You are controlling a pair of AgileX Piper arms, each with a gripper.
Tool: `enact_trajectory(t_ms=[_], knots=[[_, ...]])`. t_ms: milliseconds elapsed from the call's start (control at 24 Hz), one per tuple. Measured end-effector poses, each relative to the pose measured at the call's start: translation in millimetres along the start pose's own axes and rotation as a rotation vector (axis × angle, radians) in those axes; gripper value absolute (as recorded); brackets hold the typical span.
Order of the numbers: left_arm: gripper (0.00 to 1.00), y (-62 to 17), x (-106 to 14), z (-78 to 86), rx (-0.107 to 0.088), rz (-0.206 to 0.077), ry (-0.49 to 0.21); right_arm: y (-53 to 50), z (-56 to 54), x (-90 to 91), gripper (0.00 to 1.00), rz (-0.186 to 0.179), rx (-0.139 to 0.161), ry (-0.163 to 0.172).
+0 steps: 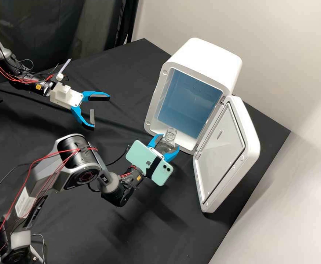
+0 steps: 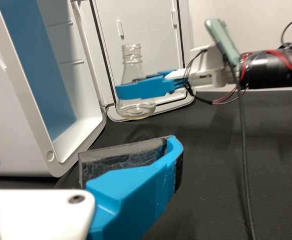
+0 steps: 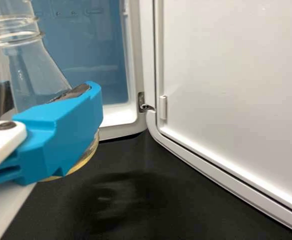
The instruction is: Take the flask out of the incubator
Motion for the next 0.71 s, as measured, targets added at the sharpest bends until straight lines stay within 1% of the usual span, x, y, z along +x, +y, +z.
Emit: enact_trajectory(t_ms=[208, 333, 374, 416, 458, 707], knots=[[1.0, 0.0, 0.0, 0.0, 0.0, 0.0, 0.0, 9.7, -8.4, -17.9, 0.0, 0.016, -0.012, -0.003], [1.0, 0.0, 0.0, 0.0, 0.0, 0.0, 0.0, 11.3, -11.3, -22.5, 0.0, 0.02, -0.016, 0.004], [1.0, 0.0, 0.0, 0.0, 0.0, 0.0, 0.0, 11.8, -12.2, -23.6, 0.0, 0.018, -0.019, 0.007], [1.0, 0.0, 0.0, 0.0, 0.0, 0.0, 0.0, 10.8, -11.6, -25.6, 0.0, 0.008, -0.022, 0.007], [1.0, 0.0, 0.0, 0.0, 0.0, 0.0, 0.0, 11.4, -10.7, -27.2, 0.0, 0.008, -0.023, 0.005], [1.0, 0.0, 0.0, 0.0, 0.0, 0.0, 0.0, 5.1, -6.8, -34.7, 0.0, -0.031, -0.022, -0.008]])
